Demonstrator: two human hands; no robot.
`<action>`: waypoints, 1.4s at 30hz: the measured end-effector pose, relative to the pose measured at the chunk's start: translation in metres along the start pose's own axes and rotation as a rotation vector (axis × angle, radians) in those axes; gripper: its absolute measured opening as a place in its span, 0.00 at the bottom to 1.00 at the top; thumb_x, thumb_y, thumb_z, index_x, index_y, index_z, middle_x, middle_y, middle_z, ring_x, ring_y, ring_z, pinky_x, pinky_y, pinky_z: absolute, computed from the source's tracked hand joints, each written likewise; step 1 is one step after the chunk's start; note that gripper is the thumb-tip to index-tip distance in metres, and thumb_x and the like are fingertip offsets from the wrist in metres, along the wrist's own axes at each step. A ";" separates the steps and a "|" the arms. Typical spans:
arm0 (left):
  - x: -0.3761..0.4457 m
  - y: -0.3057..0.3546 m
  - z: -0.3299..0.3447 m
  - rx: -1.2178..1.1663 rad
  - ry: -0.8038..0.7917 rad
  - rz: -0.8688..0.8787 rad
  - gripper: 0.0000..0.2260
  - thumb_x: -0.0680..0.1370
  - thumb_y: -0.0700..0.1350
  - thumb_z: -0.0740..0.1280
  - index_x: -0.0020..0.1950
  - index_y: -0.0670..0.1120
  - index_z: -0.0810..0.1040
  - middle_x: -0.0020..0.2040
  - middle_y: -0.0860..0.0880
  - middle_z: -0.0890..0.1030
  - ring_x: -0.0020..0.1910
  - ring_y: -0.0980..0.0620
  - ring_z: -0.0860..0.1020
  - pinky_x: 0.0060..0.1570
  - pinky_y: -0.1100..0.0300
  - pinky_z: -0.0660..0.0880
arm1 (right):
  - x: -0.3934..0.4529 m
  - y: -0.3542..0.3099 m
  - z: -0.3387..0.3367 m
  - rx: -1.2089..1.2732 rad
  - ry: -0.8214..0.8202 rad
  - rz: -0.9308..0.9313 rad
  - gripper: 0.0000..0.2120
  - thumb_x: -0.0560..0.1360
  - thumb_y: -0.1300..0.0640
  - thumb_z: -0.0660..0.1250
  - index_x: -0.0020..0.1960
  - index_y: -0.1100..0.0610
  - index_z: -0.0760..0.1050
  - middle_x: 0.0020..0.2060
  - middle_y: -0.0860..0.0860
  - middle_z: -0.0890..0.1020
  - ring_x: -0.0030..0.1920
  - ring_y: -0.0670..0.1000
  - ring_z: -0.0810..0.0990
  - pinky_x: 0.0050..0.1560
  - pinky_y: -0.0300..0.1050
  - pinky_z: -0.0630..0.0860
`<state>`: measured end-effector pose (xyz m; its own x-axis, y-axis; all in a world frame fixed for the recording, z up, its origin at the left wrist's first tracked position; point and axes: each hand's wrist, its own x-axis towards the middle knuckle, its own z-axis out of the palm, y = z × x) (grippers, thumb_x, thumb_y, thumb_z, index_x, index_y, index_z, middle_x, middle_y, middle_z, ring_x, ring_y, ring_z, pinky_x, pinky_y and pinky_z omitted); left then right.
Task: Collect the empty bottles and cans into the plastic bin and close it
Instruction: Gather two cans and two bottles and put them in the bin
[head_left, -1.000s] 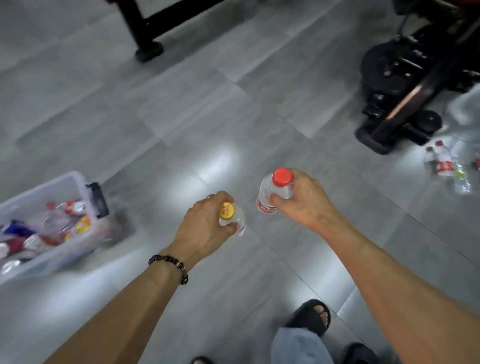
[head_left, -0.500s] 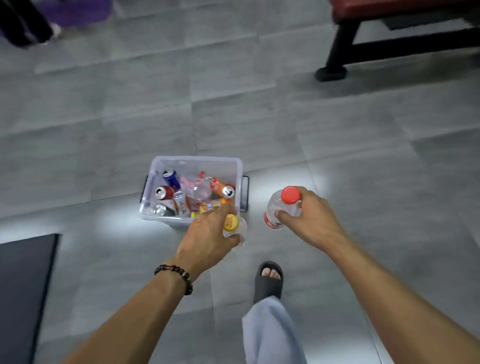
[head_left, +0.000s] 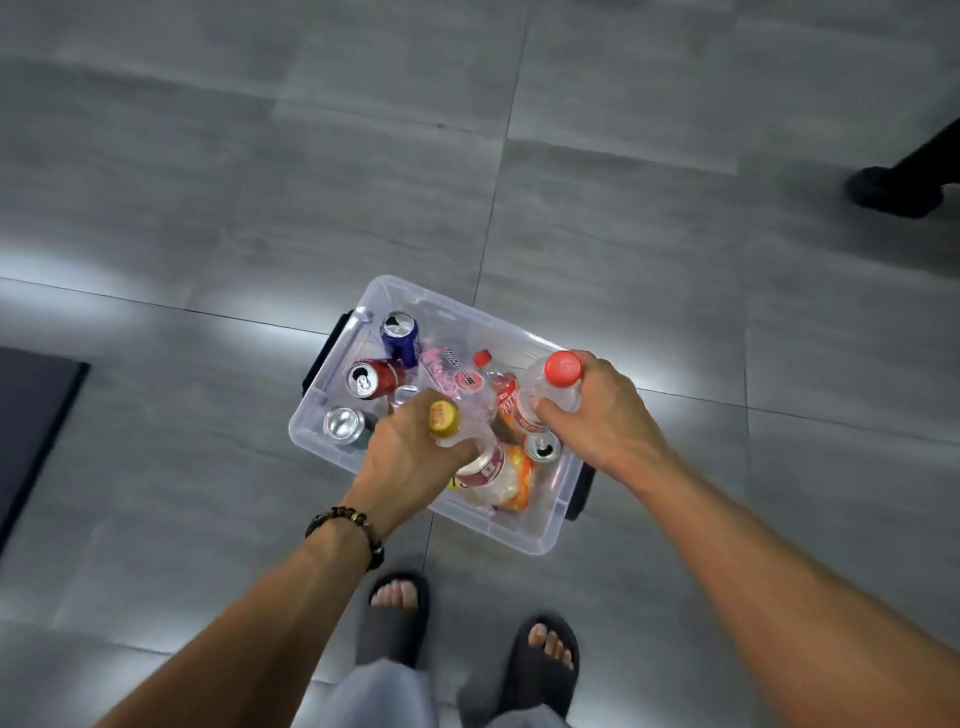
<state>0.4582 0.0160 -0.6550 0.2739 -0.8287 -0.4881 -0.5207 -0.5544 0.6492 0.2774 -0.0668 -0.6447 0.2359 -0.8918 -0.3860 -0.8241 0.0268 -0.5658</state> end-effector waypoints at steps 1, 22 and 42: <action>0.015 -0.009 0.001 -0.032 0.006 -0.030 0.17 0.68 0.52 0.75 0.52 0.50 0.75 0.44 0.51 0.81 0.43 0.49 0.79 0.44 0.54 0.77 | 0.016 -0.001 0.010 -0.035 -0.004 -0.003 0.21 0.71 0.48 0.70 0.61 0.50 0.73 0.56 0.52 0.79 0.56 0.54 0.77 0.55 0.46 0.73; 0.094 -0.112 -0.039 0.383 -0.113 0.241 0.17 0.76 0.54 0.63 0.61 0.45 0.71 0.51 0.46 0.79 0.47 0.46 0.78 0.46 0.51 0.77 | 0.110 -0.063 0.105 -0.443 -0.244 -0.137 0.28 0.77 0.48 0.65 0.72 0.57 0.62 0.64 0.56 0.72 0.61 0.56 0.72 0.53 0.48 0.70; -0.056 0.192 -0.042 0.640 -0.500 0.873 0.22 0.75 0.56 0.66 0.68 0.53 0.69 0.61 0.51 0.77 0.58 0.49 0.76 0.55 0.54 0.72 | -0.128 -0.028 -0.210 -0.021 0.286 0.296 0.31 0.74 0.45 0.67 0.73 0.52 0.63 0.68 0.50 0.70 0.68 0.51 0.70 0.65 0.47 0.68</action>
<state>0.3766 -0.0474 -0.4789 -0.6448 -0.7067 -0.2914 -0.7221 0.4382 0.5353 0.1620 -0.0483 -0.4268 -0.1631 -0.9367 -0.3099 -0.8462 0.2943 -0.4443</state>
